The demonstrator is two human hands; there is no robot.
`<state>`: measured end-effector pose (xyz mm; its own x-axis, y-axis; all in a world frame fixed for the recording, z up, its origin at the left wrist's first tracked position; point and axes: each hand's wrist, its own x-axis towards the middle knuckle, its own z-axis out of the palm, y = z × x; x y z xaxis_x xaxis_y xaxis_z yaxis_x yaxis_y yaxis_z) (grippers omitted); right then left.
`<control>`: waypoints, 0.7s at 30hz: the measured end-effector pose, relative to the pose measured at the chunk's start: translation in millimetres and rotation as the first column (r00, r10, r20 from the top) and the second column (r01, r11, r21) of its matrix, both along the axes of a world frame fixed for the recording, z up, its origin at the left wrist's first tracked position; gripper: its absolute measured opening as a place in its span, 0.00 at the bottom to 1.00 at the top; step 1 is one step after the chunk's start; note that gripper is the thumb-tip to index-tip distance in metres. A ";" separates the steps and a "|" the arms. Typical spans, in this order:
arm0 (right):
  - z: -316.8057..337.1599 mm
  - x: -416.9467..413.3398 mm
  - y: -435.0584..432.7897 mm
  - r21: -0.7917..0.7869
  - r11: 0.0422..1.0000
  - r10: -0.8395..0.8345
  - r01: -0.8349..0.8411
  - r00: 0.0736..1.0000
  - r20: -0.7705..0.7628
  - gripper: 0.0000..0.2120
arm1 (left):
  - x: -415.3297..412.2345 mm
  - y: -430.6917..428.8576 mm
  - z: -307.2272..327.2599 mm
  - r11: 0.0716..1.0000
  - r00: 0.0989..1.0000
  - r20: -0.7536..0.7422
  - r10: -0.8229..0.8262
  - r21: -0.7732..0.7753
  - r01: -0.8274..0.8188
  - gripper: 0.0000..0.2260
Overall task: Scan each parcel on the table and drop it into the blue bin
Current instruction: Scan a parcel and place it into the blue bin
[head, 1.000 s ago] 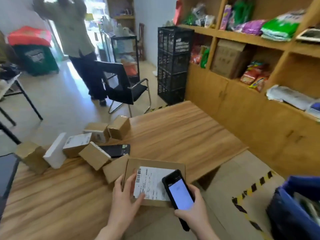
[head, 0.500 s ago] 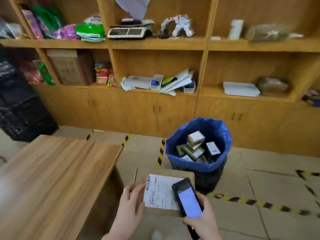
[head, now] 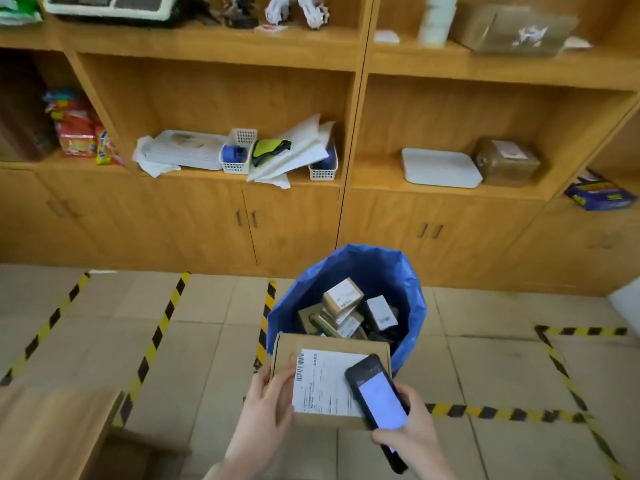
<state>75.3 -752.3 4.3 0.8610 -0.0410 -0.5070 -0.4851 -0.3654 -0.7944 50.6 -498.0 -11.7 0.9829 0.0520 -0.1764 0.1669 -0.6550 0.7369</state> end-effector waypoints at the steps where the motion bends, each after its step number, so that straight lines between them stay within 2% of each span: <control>1: -0.9 15.3 -6.0 -0.029 1.000 -0.011 0.011 1.000 -0.007 0.35 | 16.4 -5.9 -3.1 1.000 1.000 -0.016 -0.017 -0.006 0.017 0.28; 6: -20.5 116.0 -39.7 -0.161 0.983 0.071 -0.085 0.994 -0.089 0.37 | 108.1 -35.4 -31.7 0.999 0.997 -0.076 -0.034 -0.039 0.031 0.31; 11: -71.5 224.1 -65.4 -0.228 0.927 0.259 -0.297 0.949 -0.182 0.40 | 184.0 -64.1 -86.7 0.998 0.980 -0.188 0.070 0.006 -0.070 0.29; 15: -125.9 288.3 -81.8 -0.312 0.837 0.368 -0.450 0.884 -0.288 0.43 | 227.4 -86.6 -145.0 0.991 0.936 -0.327 0.133 0.018 -0.134 0.30; 21: -197.8 351.3 -93.5 -0.376 0.647 0.510 -0.664 0.742 -0.434 0.44 | 260.9 -113.2 -228.3 0.989 0.841 -0.520 0.146 0.088 -0.116 0.32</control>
